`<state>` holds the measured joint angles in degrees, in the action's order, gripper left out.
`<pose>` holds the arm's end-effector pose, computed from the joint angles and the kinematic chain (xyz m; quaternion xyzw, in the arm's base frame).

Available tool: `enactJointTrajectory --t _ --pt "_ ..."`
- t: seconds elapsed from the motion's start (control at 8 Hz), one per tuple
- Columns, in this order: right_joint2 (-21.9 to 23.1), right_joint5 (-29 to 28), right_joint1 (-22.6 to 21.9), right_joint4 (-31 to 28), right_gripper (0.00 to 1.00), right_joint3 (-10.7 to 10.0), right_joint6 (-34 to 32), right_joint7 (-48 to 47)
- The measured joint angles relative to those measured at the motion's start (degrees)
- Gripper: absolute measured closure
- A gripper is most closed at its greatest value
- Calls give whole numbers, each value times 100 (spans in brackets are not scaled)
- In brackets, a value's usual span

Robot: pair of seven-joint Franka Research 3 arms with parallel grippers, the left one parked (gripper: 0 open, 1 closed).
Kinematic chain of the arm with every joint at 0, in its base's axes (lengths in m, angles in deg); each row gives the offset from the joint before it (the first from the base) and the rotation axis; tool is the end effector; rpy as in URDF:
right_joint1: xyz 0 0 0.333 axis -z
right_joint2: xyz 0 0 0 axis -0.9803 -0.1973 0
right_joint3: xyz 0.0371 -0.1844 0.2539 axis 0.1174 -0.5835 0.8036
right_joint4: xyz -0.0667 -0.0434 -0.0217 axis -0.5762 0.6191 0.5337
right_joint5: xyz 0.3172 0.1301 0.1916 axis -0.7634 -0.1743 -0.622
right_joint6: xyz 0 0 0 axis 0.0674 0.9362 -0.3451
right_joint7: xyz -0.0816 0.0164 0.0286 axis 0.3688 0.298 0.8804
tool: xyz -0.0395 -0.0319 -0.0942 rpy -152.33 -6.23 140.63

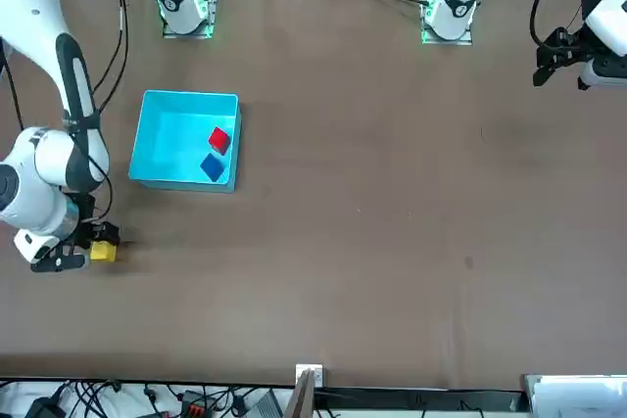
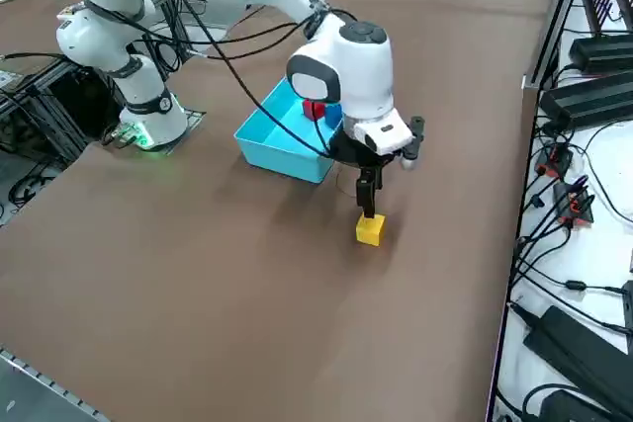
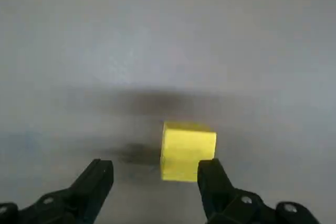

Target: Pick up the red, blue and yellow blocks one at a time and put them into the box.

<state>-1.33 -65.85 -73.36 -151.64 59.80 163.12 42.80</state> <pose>0.7015 -0.1069 0.2603 0.9959 0.0581 0.0457 0.0514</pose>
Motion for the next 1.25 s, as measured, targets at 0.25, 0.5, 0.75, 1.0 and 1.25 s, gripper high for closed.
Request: enactJointTrajectory --t 0.25,0.5,0.75,1.0,1.25 --pt "-173 0 105 111 2 -1 159 3" --pt "-340 0 195 235 2 0 184 33" --pt "-428 0 235 256 2 0 207 69" --pt "-508 0 282 260 4 0 384 79" --pt "-570 2 295 262 26 13 458 115"
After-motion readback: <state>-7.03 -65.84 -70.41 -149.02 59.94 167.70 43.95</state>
